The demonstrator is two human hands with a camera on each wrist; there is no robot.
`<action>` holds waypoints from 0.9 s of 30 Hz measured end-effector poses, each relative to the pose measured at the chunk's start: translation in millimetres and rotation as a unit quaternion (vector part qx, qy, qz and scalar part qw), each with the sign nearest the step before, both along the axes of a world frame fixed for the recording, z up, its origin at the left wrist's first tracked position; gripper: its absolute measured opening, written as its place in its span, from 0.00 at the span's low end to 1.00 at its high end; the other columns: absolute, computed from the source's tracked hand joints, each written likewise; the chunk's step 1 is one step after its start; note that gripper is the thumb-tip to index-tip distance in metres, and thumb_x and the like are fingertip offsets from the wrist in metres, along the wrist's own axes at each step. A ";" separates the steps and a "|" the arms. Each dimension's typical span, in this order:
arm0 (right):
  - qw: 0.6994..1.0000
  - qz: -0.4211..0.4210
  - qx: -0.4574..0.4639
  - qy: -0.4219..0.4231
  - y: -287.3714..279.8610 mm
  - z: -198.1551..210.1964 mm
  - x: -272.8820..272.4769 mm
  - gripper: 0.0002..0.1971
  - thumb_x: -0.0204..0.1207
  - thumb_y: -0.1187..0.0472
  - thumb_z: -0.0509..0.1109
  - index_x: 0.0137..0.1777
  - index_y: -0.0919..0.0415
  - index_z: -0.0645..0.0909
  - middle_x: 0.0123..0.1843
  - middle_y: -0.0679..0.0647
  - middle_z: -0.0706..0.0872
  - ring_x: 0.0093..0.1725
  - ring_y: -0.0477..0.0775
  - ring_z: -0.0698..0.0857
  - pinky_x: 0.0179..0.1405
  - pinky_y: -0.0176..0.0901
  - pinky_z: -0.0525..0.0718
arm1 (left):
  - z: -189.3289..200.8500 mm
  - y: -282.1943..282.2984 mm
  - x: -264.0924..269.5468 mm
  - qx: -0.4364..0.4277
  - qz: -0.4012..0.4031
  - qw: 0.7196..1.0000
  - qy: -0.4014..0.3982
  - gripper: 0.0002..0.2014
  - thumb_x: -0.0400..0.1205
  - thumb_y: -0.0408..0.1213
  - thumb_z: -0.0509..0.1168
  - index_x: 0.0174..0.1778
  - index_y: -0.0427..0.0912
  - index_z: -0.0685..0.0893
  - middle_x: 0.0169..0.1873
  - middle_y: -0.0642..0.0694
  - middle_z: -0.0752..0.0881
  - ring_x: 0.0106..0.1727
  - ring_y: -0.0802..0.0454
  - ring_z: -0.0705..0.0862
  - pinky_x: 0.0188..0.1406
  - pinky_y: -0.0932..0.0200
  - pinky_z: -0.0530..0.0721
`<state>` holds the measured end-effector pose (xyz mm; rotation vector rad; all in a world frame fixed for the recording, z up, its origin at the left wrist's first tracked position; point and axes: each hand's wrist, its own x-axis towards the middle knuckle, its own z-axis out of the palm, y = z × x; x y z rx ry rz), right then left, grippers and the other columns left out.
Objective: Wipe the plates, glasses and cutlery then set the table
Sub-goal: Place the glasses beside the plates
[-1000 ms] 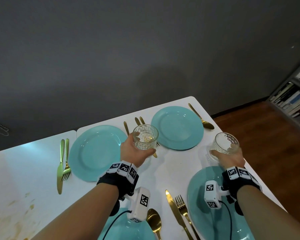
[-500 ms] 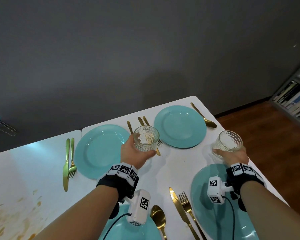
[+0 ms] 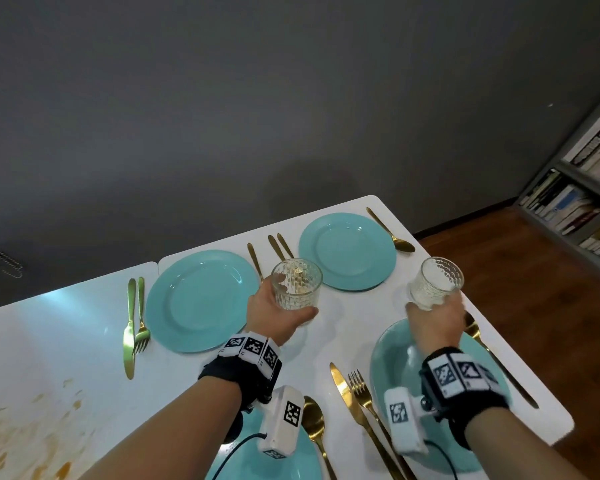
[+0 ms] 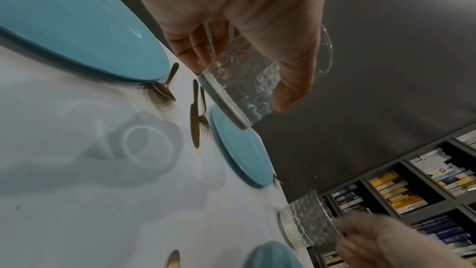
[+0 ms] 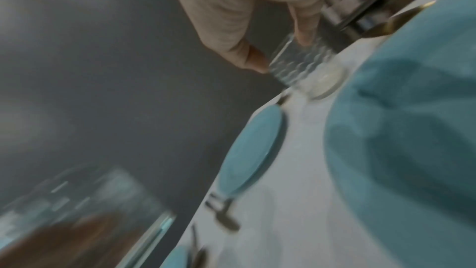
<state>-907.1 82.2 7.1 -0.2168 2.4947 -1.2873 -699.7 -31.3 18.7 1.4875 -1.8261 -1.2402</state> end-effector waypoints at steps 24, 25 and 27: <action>0.926 0.345 -0.025 -0.153 -14.0 -14.7 65.6 0.36 0.57 0.64 0.85 0.66 0.54 0.75 0.59 0.51 0.83 0.59 0.53 0.81 0.60 0.44 0.79 | -9.1 36.5 10.9 0.084 -0.185 0.966 -0.157 0.62 0.62 0.52 0.81 0.83 0.45 0.46 0.79 0.43 0.64 0.79 0.45 0.62 0.77 0.46 0.67; 0.933 0.337 -0.007 -0.130 -14.7 -17.0 63.6 0.37 0.58 0.63 0.84 0.68 0.55 0.74 0.60 0.51 0.82 0.58 0.52 0.80 0.59 0.43 0.78 | -10.8 34.7 13.5 0.094 -0.170 0.968 -0.159 0.61 0.63 0.52 0.80 0.83 0.44 0.47 0.79 0.44 0.63 0.79 0.46 0.63 0.77 0.47 0.67; 0.943 0.316 0.007 -0.106 -15.2 -22.7 59.8 0.39 0.59 0.63 0.84 0.71 0.56 0.72 0.64 0.53 0.81 0.59 0.52 0.79 0.60 0.41 0.76 | -12.9 30.2 18.8 0.103 -0.131 0.975 -0.145 0.57 0.64 0.51 0.80 0.83 0.44 0.51 0.78 0.45 0.67 0.77 0.47 0.67 0.76 0.49 0.70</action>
